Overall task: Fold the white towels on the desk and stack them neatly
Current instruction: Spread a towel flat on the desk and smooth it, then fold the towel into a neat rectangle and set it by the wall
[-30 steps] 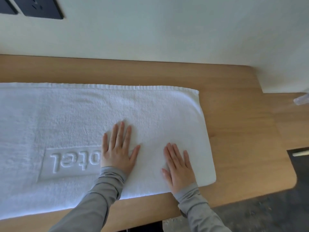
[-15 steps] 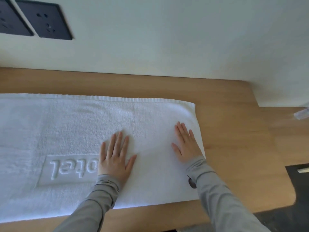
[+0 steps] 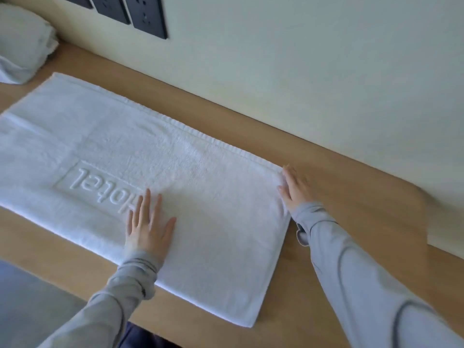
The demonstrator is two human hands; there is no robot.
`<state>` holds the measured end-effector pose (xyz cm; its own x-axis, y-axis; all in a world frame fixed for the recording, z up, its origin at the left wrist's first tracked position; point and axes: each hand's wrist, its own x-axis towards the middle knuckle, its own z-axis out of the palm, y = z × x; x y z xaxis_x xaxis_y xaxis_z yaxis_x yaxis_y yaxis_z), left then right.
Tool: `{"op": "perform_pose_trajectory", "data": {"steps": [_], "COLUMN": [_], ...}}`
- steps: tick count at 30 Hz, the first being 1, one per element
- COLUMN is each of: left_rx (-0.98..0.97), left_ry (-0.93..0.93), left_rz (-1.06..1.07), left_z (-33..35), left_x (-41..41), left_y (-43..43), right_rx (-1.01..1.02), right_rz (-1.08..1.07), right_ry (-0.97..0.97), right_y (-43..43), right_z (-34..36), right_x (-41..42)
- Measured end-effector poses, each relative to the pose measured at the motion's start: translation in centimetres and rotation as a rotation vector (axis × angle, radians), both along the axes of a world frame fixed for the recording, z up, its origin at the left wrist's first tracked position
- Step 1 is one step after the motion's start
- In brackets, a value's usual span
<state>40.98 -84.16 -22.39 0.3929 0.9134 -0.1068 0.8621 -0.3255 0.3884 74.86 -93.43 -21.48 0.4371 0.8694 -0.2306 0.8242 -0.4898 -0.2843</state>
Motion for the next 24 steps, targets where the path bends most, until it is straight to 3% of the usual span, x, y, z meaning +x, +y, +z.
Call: {"op": "perform_pose_trajectory", "data": {"steps": [5, 8, 10, 14, 18, 24], "left_rx": [-0.194, -0.473, -0.625, -0.775, -0.876, -1.009], "left_ry": [-0.278, -0.424, -0.44, -0.612, -0.69, -0.803], "left_rz": [0.656, 1.18, 1.355, 1.494, 1.495, 1.526], "left_z": [3.2, 4.5, 4.8, 4.3, 4.8, 4.1], "left_x": [3.0, 4.7, 5.4, 6.4, 7.0, 7.8], "left_y": [-10.6, -13.2, -14.0, -15.4, -16.6, -18.6], "right_rx": [-0.05, -0.119, -0.167, -0.251, -0.377, -0.316], "right_rz": [-0.217, -0.21, -0.184, -0.18, -0.24, -0.353], "right_ry": [0.244, 0.21, 0.167, 0.154, 0.202, 0.374], "right_y": [2.0, 3.1, 3.6, 3.9, 4.3, 4.6], "right_z": [1.6, 2.4, 2.8, 4.0, 4.6, 4.1], "right_x": [1.5, 1.8, 1.8, 1.5, 2.2, 4.1]}}
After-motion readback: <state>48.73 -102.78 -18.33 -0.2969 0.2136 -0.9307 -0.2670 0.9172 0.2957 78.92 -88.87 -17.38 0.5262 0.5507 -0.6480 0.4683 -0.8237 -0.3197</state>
